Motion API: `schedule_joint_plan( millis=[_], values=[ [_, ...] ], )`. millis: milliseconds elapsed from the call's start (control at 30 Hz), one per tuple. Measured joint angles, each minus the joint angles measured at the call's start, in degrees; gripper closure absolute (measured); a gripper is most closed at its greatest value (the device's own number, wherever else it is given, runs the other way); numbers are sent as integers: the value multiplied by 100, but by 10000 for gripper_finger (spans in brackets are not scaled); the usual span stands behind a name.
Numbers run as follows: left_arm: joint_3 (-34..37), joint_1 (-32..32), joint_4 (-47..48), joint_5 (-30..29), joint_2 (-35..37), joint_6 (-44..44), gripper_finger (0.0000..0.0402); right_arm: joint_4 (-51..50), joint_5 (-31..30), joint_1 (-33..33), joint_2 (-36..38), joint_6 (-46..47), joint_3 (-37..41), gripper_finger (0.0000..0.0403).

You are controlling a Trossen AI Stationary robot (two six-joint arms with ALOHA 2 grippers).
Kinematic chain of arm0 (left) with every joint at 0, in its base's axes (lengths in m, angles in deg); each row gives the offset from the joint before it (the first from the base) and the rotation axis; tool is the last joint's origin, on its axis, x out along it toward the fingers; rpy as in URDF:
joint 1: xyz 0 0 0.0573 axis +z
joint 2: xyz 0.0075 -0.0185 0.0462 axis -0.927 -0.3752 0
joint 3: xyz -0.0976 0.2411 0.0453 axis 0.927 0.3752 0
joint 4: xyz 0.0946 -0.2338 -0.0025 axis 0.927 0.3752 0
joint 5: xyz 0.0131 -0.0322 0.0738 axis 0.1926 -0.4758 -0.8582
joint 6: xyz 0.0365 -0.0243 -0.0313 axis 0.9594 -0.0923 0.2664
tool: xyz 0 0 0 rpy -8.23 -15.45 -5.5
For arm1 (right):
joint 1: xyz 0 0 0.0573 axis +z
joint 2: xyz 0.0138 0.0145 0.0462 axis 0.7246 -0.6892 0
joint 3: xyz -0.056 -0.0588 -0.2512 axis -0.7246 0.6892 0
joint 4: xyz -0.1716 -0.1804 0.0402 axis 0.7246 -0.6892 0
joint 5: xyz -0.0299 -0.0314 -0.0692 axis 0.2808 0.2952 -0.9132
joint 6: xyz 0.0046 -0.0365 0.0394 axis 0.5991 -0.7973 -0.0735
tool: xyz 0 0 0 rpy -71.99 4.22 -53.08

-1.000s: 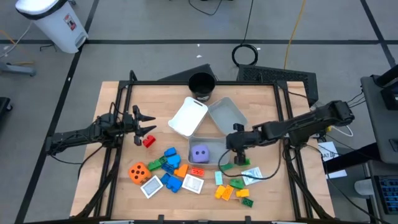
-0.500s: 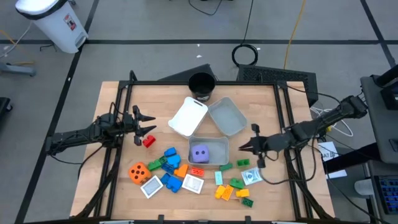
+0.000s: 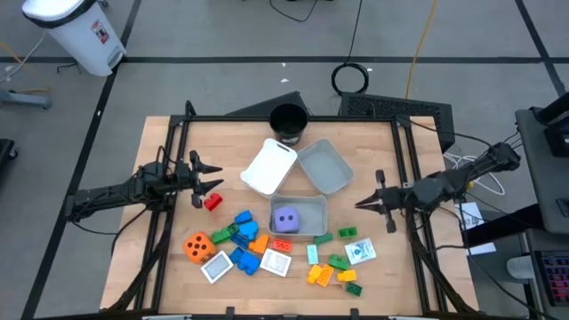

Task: Pick & Place Toys
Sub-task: Put the orange die into the bottom gray bin

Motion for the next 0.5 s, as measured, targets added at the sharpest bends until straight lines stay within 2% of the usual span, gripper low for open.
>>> schedule_joint_plan(
  millis=[200,367,500],
  values=[
    [0,-1,-8,0,-1,16,213,472,616,4,860,-23,638,403],
    [-2,6,-294,-155,1,552,213,1344,1107,4,1397,-516,1242,403],
    [-2,6,-387,-155,1,552,213,1941,1602,5,1652,-799,1643,403]
  ],
)
